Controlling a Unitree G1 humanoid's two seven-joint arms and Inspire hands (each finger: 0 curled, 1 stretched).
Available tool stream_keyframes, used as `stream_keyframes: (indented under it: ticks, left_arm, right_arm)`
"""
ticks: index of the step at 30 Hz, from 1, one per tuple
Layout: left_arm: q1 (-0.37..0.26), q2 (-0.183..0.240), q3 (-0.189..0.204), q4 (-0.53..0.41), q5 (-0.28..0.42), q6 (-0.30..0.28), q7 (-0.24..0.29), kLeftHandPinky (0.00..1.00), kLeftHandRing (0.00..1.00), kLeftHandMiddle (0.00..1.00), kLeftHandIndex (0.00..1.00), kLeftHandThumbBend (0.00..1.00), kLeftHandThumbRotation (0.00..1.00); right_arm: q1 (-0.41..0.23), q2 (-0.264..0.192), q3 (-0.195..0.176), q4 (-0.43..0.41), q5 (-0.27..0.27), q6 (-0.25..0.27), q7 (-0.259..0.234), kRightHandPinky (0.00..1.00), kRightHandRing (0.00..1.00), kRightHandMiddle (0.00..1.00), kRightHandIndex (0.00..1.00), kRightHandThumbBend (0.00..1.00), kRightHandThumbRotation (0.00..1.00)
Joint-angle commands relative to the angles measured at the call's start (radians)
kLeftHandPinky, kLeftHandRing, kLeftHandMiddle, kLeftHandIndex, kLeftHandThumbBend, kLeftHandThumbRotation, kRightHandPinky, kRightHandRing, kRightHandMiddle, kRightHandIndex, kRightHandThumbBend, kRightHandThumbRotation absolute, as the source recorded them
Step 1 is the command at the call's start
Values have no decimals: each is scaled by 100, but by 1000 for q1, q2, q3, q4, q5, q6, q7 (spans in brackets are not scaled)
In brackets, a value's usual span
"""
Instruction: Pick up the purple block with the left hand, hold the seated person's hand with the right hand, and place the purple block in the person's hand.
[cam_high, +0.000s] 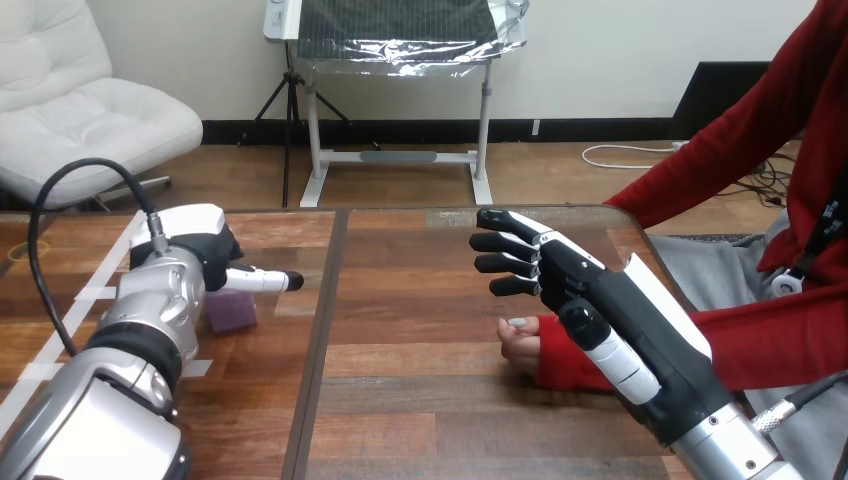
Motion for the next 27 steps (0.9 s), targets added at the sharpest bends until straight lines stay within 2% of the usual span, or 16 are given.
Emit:
stream_keyframes:
  ticks: [1, 9, 27]
  left_arm:
    - [-9, 7, 0, -3, 1, -18, 14, 47, 61, 68, 73, 69, 81]
    - [-11, 9, 7, -2, -7, -21, 24, 44, 56, 62, 65, 68, 79]
    - [-15, 12, 25, -6, -30, -21, 52, 39, 51, 57, 58, 65, 72]
  right_arm:
    - [-45, -7, -13, -22, 12, -17, -1, 79, 84, 87, 90, 100, 100]
    - [-47, -7, -13, -21, 13, -12, -1, 79, 84, 87, 90, 100, 100]
    - [-46, -9, -16, -22, 2, -11, -8, 79, 84, 87, 90, 100, 100]
